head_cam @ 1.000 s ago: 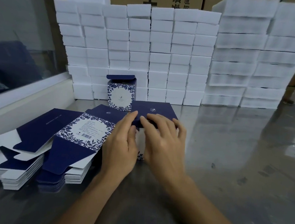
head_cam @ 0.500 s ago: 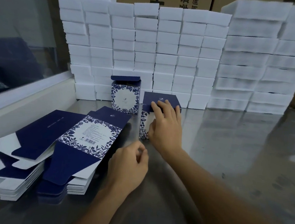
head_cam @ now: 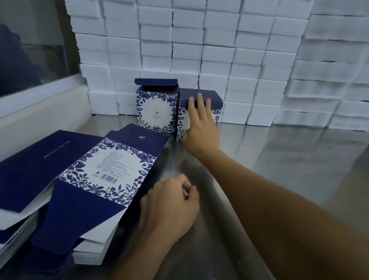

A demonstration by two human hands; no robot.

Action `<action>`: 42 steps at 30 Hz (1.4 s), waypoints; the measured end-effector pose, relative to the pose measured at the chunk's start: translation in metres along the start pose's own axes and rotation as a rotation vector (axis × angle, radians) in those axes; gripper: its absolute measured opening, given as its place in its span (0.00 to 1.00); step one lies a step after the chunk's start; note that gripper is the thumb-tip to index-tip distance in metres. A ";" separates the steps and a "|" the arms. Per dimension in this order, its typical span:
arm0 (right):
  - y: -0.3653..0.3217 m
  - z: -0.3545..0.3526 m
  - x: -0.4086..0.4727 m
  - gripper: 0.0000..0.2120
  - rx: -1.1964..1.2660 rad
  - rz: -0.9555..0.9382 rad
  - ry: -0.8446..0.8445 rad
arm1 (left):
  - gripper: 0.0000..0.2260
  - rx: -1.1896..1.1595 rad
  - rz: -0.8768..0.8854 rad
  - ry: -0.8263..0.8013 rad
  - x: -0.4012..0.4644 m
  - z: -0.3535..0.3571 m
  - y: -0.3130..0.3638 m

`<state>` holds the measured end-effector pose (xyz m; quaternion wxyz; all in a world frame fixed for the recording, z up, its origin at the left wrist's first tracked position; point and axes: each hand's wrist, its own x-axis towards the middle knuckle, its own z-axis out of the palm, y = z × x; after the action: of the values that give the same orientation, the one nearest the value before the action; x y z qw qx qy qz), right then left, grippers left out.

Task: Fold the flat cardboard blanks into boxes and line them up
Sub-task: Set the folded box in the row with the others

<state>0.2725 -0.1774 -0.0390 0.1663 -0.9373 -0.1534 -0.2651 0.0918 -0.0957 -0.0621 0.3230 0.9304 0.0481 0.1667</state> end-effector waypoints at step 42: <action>0.048 -0.084 -0.158 0.08 0.825 0.516 0.036 | 0.06 0.494 -0.146 0.253 -0.002 -0.073 -0.021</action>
<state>0.1243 -0.2848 -0.0691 0.5870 -0.7959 -0.0055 -0.1482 0.0653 -0.0364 -0.0218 0.0891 0.9467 0.1941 0.2410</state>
